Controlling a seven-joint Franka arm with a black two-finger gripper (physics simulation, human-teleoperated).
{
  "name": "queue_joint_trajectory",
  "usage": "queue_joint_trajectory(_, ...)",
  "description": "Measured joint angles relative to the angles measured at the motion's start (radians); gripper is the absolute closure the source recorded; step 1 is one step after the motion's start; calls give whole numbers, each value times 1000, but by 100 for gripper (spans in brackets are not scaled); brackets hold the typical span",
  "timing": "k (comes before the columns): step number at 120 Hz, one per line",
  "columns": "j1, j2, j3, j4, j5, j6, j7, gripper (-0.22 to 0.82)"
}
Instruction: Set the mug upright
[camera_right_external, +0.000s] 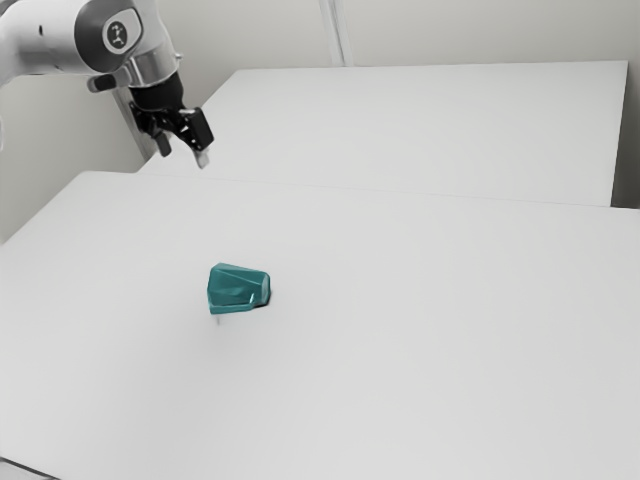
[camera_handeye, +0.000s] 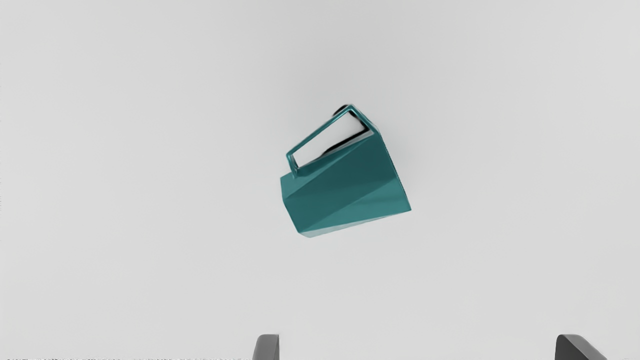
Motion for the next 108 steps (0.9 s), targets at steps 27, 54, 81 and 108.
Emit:
queue_joint_trajectory(27,78,-160,3,-193,-127,91,0,0)
queue_joint_trajectory(54,242,-168,8,-285,-306,158,0,0)
queue_joint_trajectory(81,318,-100,11,-407,-470,208,0,0)
queue_joint_trajectory(108,350,26,14,-423,-575,229,0,0)
